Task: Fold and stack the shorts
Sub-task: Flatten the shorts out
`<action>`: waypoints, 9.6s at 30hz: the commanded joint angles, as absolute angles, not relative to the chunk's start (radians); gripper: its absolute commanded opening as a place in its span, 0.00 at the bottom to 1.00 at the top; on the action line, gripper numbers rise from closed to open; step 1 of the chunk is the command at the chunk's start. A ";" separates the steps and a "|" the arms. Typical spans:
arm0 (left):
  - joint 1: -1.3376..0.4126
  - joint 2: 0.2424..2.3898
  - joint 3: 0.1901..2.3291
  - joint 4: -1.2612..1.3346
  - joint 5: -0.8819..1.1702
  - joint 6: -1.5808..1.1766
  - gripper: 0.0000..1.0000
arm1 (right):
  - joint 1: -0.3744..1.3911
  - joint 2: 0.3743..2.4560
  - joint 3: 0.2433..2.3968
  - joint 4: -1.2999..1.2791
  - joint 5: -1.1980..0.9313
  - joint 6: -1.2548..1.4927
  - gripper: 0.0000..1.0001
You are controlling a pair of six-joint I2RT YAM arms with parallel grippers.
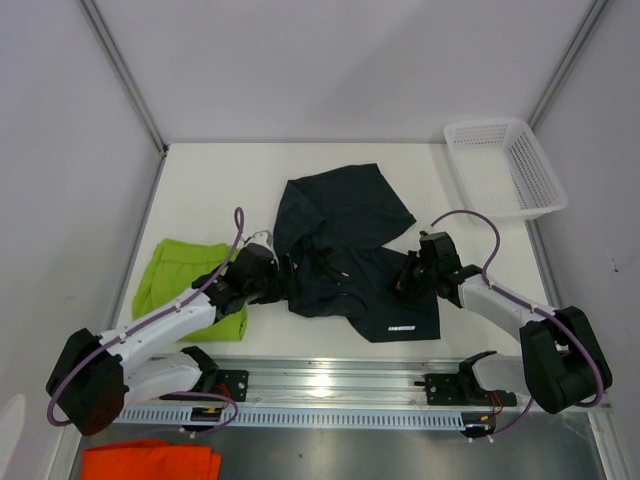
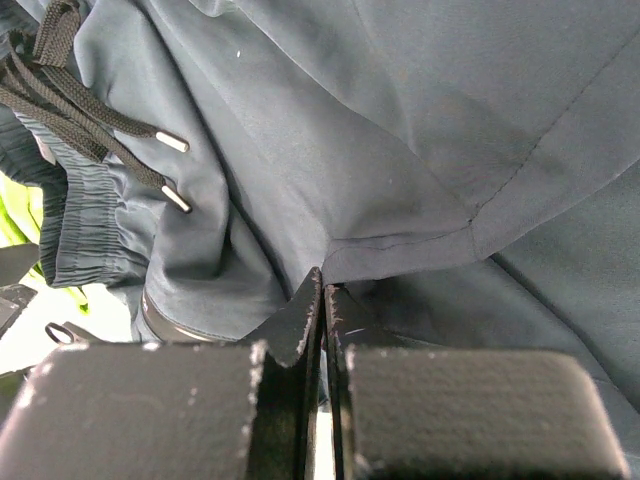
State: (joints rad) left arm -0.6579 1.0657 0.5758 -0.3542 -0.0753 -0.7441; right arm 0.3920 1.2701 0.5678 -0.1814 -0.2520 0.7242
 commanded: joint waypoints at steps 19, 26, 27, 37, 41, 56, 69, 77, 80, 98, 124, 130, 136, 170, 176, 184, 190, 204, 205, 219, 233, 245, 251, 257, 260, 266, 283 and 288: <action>-0.747 1.236 0.663 -0.321 -0.153 -0.726 0.65 | 0.388 1.282 0.581 -0.164 -0.253 0.707 0.00; -0.762 1.278 0.715 -0.357 -0.235 -0.706 0.45 | 0.387 1.287 0.578 -0.160 -0.255 0.706 0.00; -0.767 1.290 0.718 -0.357 -0.236 -0.704 0.45 | 0.387 1.289 0.578 -0.160 -0.256 0.706 0.00; -0.802 1.339 0.723 -0.368 -0.239 -0.709 0.50 | 0.382 1.295 0.589 -0.161 -0.262 0.699 0.00; -0.818 1.345 0.718 -0.371 -0.233 -0.709 0.54 | 0.379 1.305 0.604 -0.160 -0.265 0.698 0.00; -0.790 1.161 0.684 -0.445 -0.273 -0.739 0.00 | 0.129 1.492 1.003 -0.233 -0.282 0.621 0.01; -0.719 1.037 0.640 -0.442 -0.225 -0.730 0.00 | 0.113 1.203 0.754 -0.452 -0.216 0.594 0.72; -0.663 1.011 0.634 -0.440 -0.200 -0.709 0.00 | 0.152 0.883 0.552 -0.525 -0.235 0.583 0.54; -0.624 1.000 0.629 -0.440 -0.161 -0.692 0.00 | 0.167 0.964 0.548 -0.488 -0.266 0.540 0.50; -0.333 1.094 0.715 -0.422 -0.012 -0.571 0.00 | 0.340 1.155 0.492 -0.310 -0.228 0.528 0.51; -0.304 1.124 0.767 -0.426 -0.063 -0.581 0.00 | 0.489 1.035 0.443 -0.356 -0.311 0.620 0.40; -0.304 1.127 0.767 -0.422 -0.064 -0.581 0.00 | 0.492 1.042 0.414 -0.328 -0.325 0.621 0.40; -0.304 1.132 0.765 -0.425 -0.069 -0.581 0.00 | 0.494 1.106 0.407 -0.269 -0.337 0.609 0.40; -0.166 1.430 0.969 -0.333 0.060 -0.583 0.00 | 0.983 0.376 0.137 -0.374 0.053 0.898 0.02; -0.153 1.419 0.969 -0.342 0.061 -0.580 0.00 | 1.046 0.417 0.158 -0.292 0.210 0.833 0.01; -0.111 1.393 1.070 -0.380 0.139 -0.618 0.00 | 1.167 0.463 0.239 -0.145 0.492 0.683 0.00; -0.049 1.371 1.253 -0.436 0.236 -0.667 0.00 | 1.166 0.471 0.342 -0.023 0.598 0.453 0.00; 0.167 1.555 1.848 -0.552 0.571 -1.040 0.00 | 0.457 0.754 0.994 0.002 -0.036 0.210 0.00; 0.182 1.590 1.933 -0.578 0.578 -1.048 0.00 | 0.407 0.785 1.038 -0.030 -0.105 0.230 0.00; 0.224 1.174 1.824 -0.428 0.611 -1.154 0.00 | 0.359 0.804 1.419 -0.192 -0.603 0.281 0.00; 0.225 1.074 2.033 -0.489 0.538 -1.141 0.00 | 0.373 0.738 1.687 -0.425 -0.424 0.250 0.00; 0.203 1.256 1.825 -0.285 0.509 -1.160 0.00 | 0.373 0.931 1.543 -0.283 -0.317 0.235 0.00; 0.109 1.530 2.021 -0.270 0.454 -1.155 0.00 | -0.016 1.187 1.634 0.003 -0.707 0.586 0.00; 0.094 1.937 2.526 -0.114 0.479 -1.340 0.00 | -0.120 1.515 1.958 0.158 -0.805 0.780 0.00; 0.087 2.000 2.539 0.067 0.488 -1.419 0.00 | -0.150 1.656 2.106 0.270 -0.874 0.918 0.00; 0.058 1.918 2.230 0.251 0.523 -1.348 0.00 | -0.150 1.734 2.024 0.454 -0.977 1.032 0.00; -0.047 1.123 0.525 0.744 0.453 -1.088 0.00 | -0.005 0.948 0.596 0.522 -0.801 0.698 0.00; -0.057 0.802 0.228 0.646 0.368 -1.026 0.05 | 0.051 0.683 0.385 0.367 -0.697 0.677 0.00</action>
